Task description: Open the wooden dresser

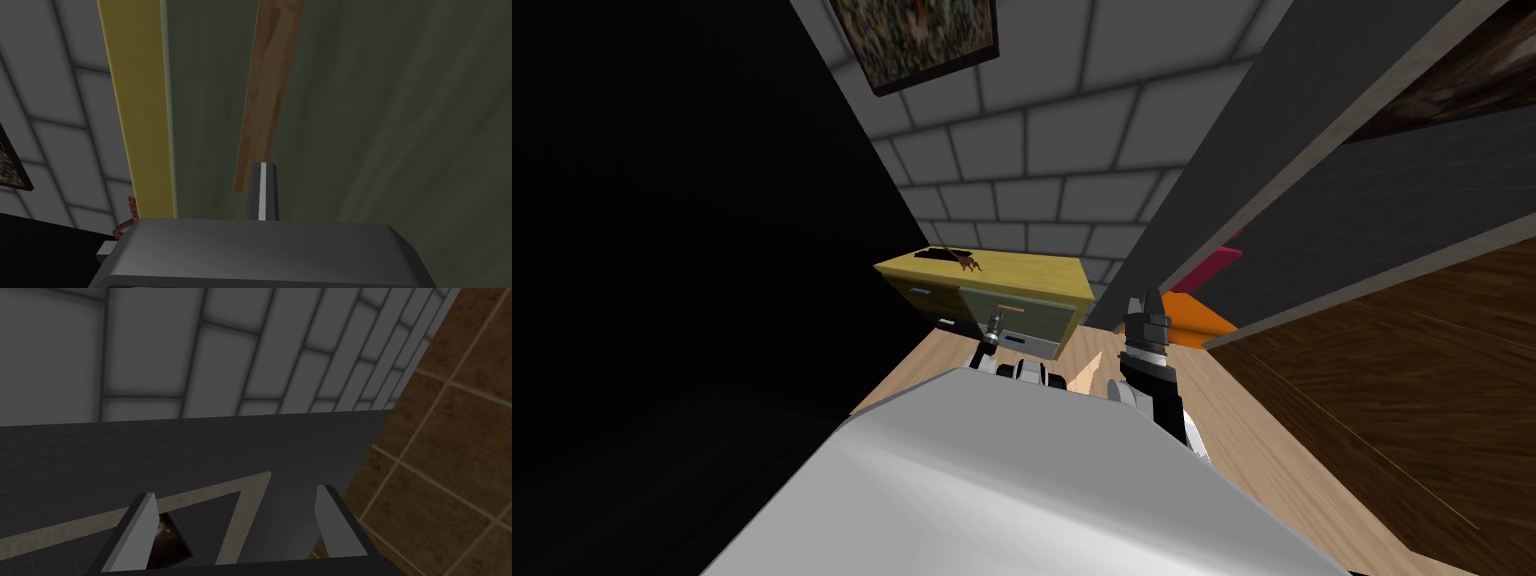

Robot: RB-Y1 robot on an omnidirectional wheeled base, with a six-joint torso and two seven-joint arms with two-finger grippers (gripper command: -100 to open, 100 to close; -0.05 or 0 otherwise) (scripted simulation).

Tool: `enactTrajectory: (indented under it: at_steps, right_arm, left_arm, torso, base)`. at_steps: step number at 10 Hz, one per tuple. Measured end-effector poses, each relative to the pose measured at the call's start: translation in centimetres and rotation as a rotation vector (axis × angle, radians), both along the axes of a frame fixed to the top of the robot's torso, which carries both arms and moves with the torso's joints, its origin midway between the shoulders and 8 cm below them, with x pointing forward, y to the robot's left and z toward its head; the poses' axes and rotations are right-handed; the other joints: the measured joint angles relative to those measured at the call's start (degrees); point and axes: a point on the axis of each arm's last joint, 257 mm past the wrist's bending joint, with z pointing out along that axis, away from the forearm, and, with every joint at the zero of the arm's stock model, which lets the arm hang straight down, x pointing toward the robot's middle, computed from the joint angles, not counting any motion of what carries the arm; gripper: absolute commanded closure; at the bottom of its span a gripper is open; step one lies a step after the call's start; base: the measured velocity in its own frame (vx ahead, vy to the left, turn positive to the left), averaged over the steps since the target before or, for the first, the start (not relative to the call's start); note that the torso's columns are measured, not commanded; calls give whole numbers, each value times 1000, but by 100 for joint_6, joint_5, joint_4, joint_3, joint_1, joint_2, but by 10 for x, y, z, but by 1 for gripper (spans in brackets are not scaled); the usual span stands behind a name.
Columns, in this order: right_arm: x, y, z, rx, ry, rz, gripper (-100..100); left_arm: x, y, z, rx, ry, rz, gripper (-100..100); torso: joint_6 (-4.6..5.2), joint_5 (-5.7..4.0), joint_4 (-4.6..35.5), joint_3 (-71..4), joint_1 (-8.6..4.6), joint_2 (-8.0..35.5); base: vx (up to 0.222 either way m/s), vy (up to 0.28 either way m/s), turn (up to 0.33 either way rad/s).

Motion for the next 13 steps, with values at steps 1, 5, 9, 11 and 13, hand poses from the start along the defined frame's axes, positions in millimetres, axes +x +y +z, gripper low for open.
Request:
enactTrajectory:
  at_steps: [1, 5, 9, 11, 13]
  right_arm:
    - [0, 0, 0, 0, 0, 0, 0]
    - [0, 0, 0, 0, 0, 0, 0]
    - [0, 0, 0, 0, 0, 0, 0]
    - [0, 0, 0, 0, 0, 0, 0]
    - [0, 0, 0, 0, 0, 0, 0]
  left_arm:
    - [-1, 0, -1, 0, 4, -2, 100]
    - [-3, 4, 1, 15, 5, -9, -100]
    - [4, 14, 7, 44, 3, -16, -100]
    - [9, 4, 7, 9, 10, -9, -100]
    - [9, -2, 7, -11, 11, -5, -100]
  torso:
    - [-3, -5, 6, 2, -6, 3]
    - [-5, -9, -10, -38, -16, -59]
    - [-5, -9, -1, -18, -16, -27]
    - [-4, -5, 10, 7, -1, 12]
    - [-5, -6, 10, 7, -5, 12]
  base:
    - [-201, 18, 24]
    - [-61, 3, 4]
    - [145, -35, -14]
    - [63, -4, -2]
    - [41, -7, -1]
